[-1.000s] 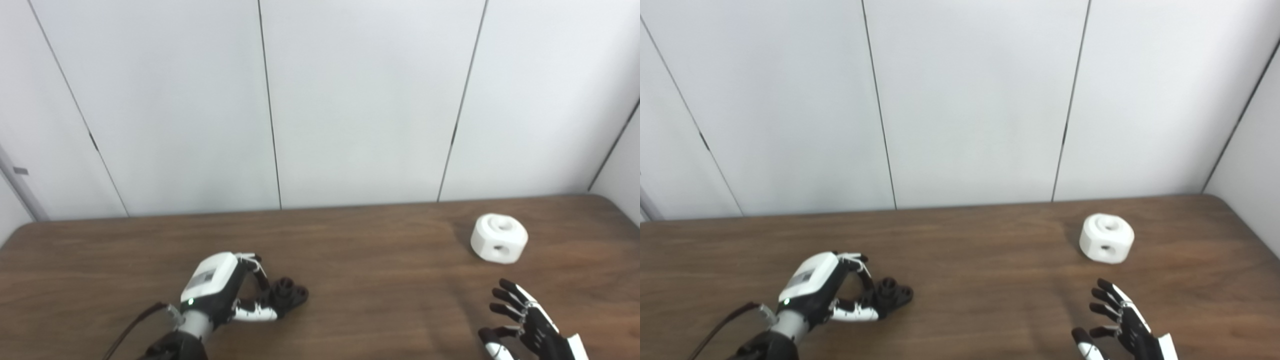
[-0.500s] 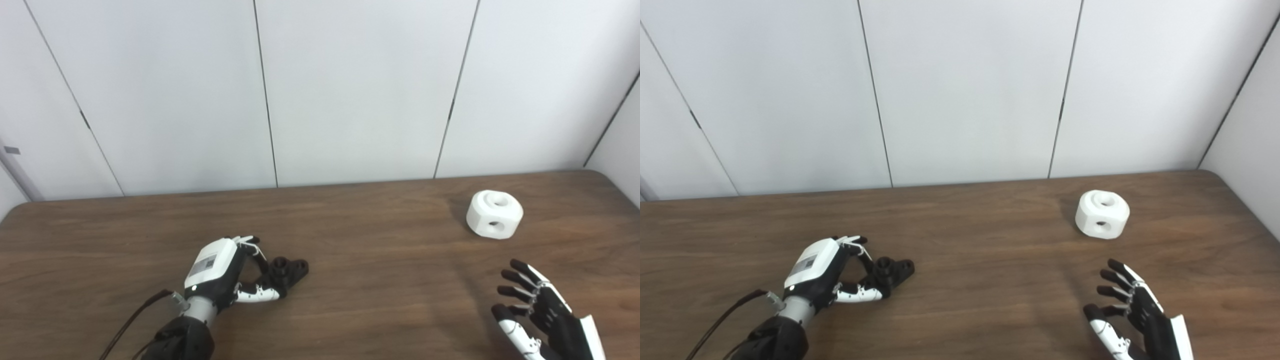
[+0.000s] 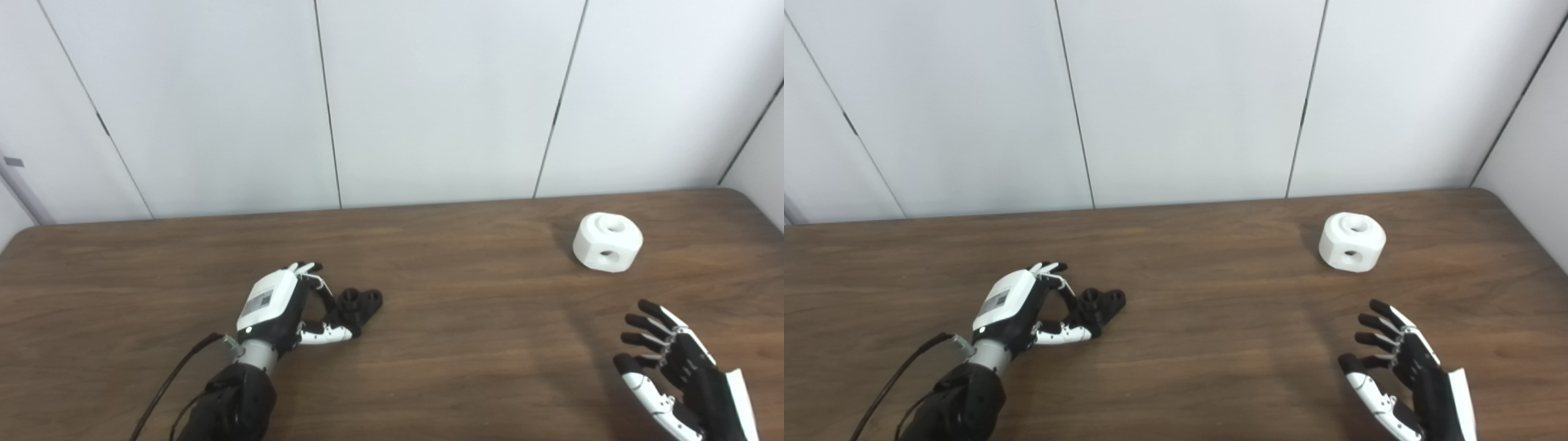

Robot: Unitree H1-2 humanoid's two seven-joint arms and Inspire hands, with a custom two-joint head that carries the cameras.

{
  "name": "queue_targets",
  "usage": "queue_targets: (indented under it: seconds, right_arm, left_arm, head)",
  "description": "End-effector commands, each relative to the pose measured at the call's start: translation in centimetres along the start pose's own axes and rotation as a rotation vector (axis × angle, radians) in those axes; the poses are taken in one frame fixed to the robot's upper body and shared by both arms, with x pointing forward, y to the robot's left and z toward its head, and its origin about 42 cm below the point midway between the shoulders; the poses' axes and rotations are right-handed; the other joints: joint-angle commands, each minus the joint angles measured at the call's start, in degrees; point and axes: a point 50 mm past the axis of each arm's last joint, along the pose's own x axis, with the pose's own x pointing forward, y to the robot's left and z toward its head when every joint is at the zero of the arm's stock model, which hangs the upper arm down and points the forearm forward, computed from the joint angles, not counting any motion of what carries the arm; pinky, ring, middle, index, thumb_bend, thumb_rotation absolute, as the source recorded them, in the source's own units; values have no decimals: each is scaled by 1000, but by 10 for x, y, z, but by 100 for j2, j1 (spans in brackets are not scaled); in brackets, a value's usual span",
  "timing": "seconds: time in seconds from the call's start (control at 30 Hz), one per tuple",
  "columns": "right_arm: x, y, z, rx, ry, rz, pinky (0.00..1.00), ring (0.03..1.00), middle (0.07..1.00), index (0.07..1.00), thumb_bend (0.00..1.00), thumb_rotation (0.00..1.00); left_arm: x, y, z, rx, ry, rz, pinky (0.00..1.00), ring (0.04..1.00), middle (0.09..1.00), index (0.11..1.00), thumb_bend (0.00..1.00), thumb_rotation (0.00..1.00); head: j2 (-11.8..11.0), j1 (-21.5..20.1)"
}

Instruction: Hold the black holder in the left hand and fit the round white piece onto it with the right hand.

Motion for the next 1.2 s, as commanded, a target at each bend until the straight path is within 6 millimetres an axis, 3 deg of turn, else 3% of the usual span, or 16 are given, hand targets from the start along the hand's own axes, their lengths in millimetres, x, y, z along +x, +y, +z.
queue_targets:
  seconds: [0.0,0.43,0.67,0.77,0.87,1.03,1.17]
  right_arm:
    - [-1,-1,11,12,-68,-23,507,683,756,800,513,487]
    - [20,-21,20,-21,-131,-108,485,679,760,810,442,459]
    - [21,-27,23,-24,-127,-170,482,665,750,806,353,288]
    - [20,-27,24,-44,-126,-192,484,657,747,804,357,271]
    - [25,-34,26,-128,-132,-255,516,668,747,784,424,349]
    - [48,-43,50,-268,-165,-358,479,655,737,761,503,446]
    - [73,-58,70,-327,-204,-436,429,597,693,709,514,421]
  left_arm:
    - [-4,-19,13,-22,-47,-65,1000,957,894,481,518,45]
    - [-35,-15,44,-40,-182,-90,1000,948,882,481,518,47]
    - [-45,-13,49,-47,-215,-90,1000,940,874,480,518,47]
    - [-47,-16,44,-46,-220,-87,1000,936,872,480,518,47]
    - [-48,-17,35,-36,-215,-97,1000,938,876,481,517,46]
    - [-49,-14,18,-15,-204,-121,1000,937,880,482,518,44]
    - [-47,-12,2,-19,-199,-120,1000,925,873,482,517,43]
  head:
    - [2,-19]
    - [32,-78]
    - [-9,-263]
    - [-127,-578]
    - [-305,-921]
    - [-687,-1748]
    - [-807,-2172]
